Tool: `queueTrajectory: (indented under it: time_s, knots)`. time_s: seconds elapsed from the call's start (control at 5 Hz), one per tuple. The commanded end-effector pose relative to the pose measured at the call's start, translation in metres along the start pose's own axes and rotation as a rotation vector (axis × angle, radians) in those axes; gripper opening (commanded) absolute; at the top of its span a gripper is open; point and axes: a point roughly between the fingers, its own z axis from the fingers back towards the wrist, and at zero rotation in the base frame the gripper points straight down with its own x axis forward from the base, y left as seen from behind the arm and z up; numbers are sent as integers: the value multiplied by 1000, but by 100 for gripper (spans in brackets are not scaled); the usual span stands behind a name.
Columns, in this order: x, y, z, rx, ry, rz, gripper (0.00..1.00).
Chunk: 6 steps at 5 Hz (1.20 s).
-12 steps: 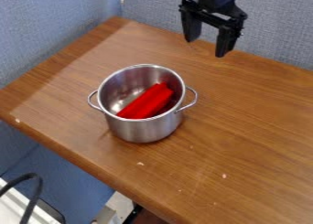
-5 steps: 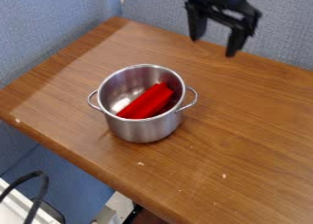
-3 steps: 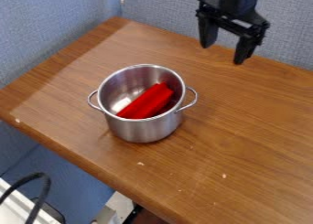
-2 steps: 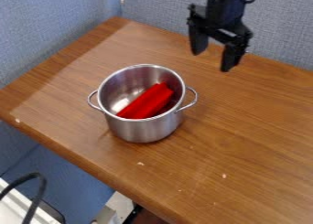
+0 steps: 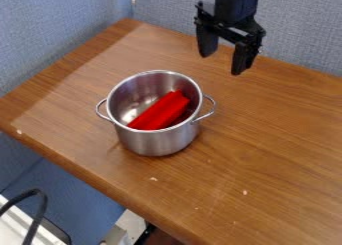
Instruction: Put the red object in the metal pot
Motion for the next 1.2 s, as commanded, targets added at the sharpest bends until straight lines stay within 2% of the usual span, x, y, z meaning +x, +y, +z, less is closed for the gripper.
queueTrajectory:
  time_s: [0.0,0.2,0.4,0.8,1.0]
  knots:
    - [9,8,31,23,-84,-12,100]
    - [-13,10,32,-1,-74,-6,100]
    - [-35,18,32,-8,-77,14,100]
    - [-20,4,44,1,-88,62,100]
    - [-4,-13,34,6,-88,19,100]
